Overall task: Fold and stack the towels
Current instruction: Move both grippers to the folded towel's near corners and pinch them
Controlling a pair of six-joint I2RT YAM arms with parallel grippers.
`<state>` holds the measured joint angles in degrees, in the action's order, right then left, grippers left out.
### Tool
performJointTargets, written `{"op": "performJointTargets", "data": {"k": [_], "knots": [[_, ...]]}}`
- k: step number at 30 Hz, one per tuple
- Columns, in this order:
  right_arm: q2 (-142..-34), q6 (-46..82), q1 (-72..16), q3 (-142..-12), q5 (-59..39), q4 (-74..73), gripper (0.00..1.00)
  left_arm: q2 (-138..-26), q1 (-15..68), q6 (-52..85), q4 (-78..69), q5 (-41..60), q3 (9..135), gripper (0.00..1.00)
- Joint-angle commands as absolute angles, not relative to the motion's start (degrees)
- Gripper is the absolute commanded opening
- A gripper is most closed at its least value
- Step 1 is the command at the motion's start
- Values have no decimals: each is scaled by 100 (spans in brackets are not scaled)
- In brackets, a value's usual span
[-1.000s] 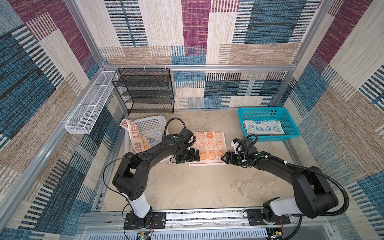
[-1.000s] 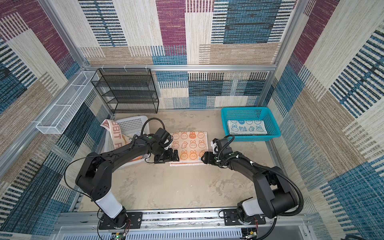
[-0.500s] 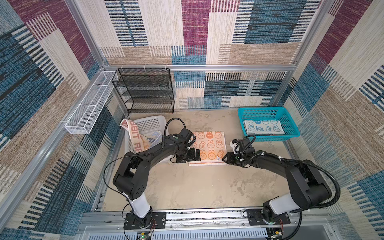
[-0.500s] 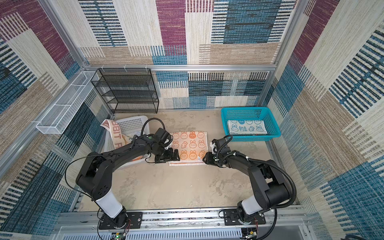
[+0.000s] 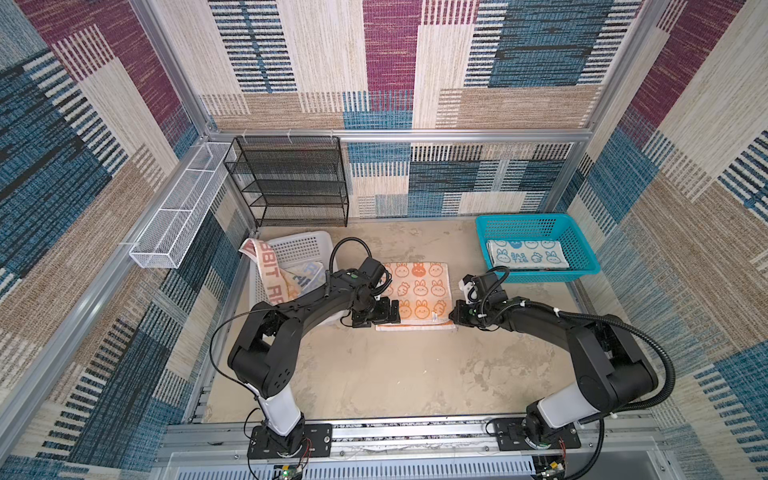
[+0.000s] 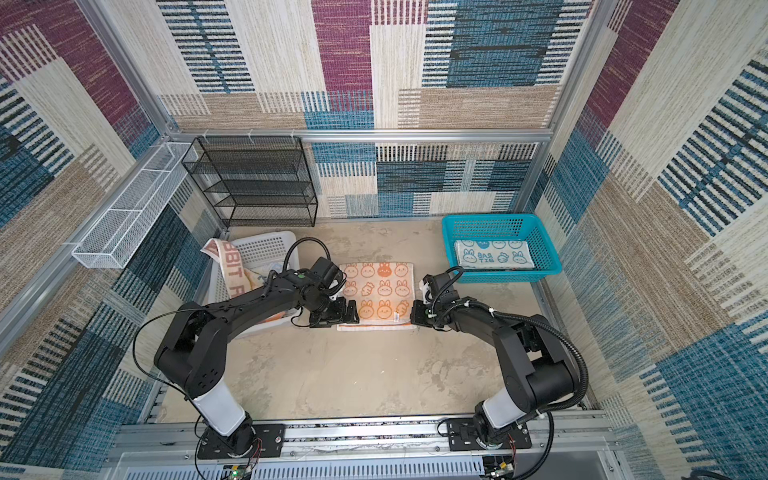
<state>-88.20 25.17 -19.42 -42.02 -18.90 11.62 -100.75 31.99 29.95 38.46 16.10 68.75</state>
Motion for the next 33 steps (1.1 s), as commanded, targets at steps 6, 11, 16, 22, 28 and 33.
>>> {"op": "performJointTargets", "data": {"k": [6, 11, 16, 22, 28, 33], "knots": [[-8746, 2422, -1946, -4202, -1844, 1147, 0, -10413, 3195, 2840, 4210, 1079, 7053, 92], [-8633, 2426, -1947, -4183, -1874, 1157, 0, -10506, 3192, 2944, 4030, 1082, 7018, 84], [-8596, 2400, -1943, -4186, -1889, 1186, 0, -10584, 3190, 2997, 3901, 1014, 7039, 71], [-8552, 2391, -1944, -4166, -1890, 1188, 0, -10621, 3182, 3001, 3850, 843, 7020, 61], [-8528, 2382, -1947, -4173, -1890, 1193, 0, -10677, 3149, 3050, 3737, 792, 6996, 45], [-8532, 2375, -1943, -4158, -1898, 1187, 0, -10679, 3138, 3041, 3744, 722, 6995, 33]]}}
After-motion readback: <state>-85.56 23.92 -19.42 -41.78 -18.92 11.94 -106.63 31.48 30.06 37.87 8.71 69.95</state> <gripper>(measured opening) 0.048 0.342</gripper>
